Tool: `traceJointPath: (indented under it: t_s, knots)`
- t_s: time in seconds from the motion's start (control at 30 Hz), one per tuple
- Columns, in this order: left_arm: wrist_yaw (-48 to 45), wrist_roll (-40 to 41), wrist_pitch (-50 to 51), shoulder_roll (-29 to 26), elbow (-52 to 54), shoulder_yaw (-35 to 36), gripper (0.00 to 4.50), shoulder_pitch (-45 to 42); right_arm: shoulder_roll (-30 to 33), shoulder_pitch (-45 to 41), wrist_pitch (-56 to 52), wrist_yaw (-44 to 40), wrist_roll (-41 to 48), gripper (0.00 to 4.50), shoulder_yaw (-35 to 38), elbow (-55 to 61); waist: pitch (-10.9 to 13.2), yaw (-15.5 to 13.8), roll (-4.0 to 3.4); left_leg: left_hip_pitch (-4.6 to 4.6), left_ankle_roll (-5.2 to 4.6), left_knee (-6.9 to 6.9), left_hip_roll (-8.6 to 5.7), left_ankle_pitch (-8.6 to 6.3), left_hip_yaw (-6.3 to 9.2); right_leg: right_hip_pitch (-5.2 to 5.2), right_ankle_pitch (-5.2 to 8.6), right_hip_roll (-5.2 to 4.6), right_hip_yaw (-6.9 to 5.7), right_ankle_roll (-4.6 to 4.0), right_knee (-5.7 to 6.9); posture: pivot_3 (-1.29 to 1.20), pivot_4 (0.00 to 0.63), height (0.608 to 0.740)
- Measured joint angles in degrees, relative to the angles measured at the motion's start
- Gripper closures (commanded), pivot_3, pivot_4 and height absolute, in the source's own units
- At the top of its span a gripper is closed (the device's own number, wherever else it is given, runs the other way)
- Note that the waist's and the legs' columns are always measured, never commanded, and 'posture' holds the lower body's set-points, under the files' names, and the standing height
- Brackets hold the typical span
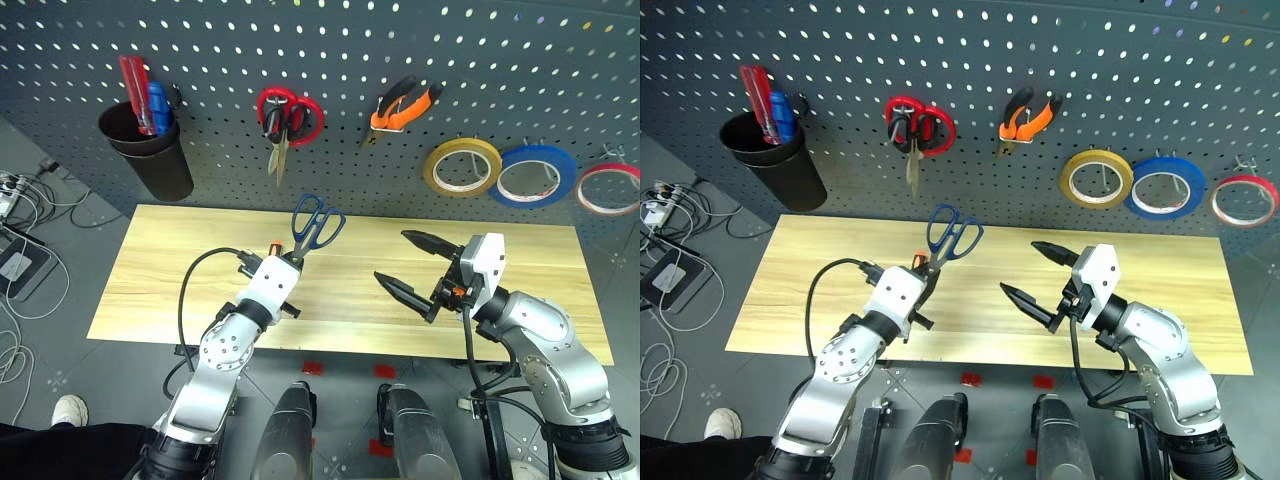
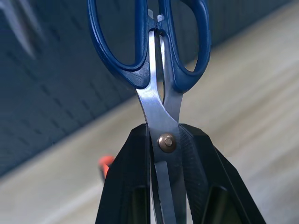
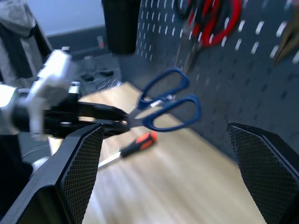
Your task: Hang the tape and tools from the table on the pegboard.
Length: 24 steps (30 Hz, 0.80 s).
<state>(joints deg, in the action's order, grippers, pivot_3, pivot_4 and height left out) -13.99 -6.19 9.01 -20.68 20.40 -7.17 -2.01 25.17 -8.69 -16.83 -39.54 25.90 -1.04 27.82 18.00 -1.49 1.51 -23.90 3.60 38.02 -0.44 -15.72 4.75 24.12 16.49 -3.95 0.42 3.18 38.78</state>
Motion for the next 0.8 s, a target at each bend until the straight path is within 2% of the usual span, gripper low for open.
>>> traceJointPath:
  t_s: [0.2, 0.43, 0.8]
  knots:
    - [-0.1, 0.1, -4.4, -0.5, 4.0, 3.3, 3.81, 4.0, -1.2, 2.2, -1.5, 3.9, 1.0, 0.00, 0.6, 5.1, -3.0, 0.0, 0.05, 0.02, -0.03, -0.04, -0.03, 0.01, -0.03, -0.05, 0.00, 0.12, 0.02, 0.01, -0.04, 0.12, 0.134, 0.740]
    - [1.3, 0.0, -7.3, 1.0, 4.9, 6.1, 3.81, 3.0, -1.7, 1.7, -2.6, 6.8, 2.9, 0.00, 2.2, 6.3, -6.0, -0.2, 0.08, 0.10, -0.05, -0.04, -0.11, 0.00, -0.07, -0.11, 0.00, 0.40, 0.05, 0.00, -0.06, 0.12, 0.116, 0.740]
    - [2.3, 0.4, -8.3, 4.2, -3.3, 6.6, 3.81, -3.6, -1.5, -0.2, -2.6, 7.4, 3.4, 0.00, 2.0, 6.3, -7.5, -0.4, 0.12, 0.20, -0.10, 0.03, -0.08, -0.03, -0.13, -0.16, 0.00, 0.53, 0.14, -0.01, 0.01, 0.11, 0.138, 0.740]
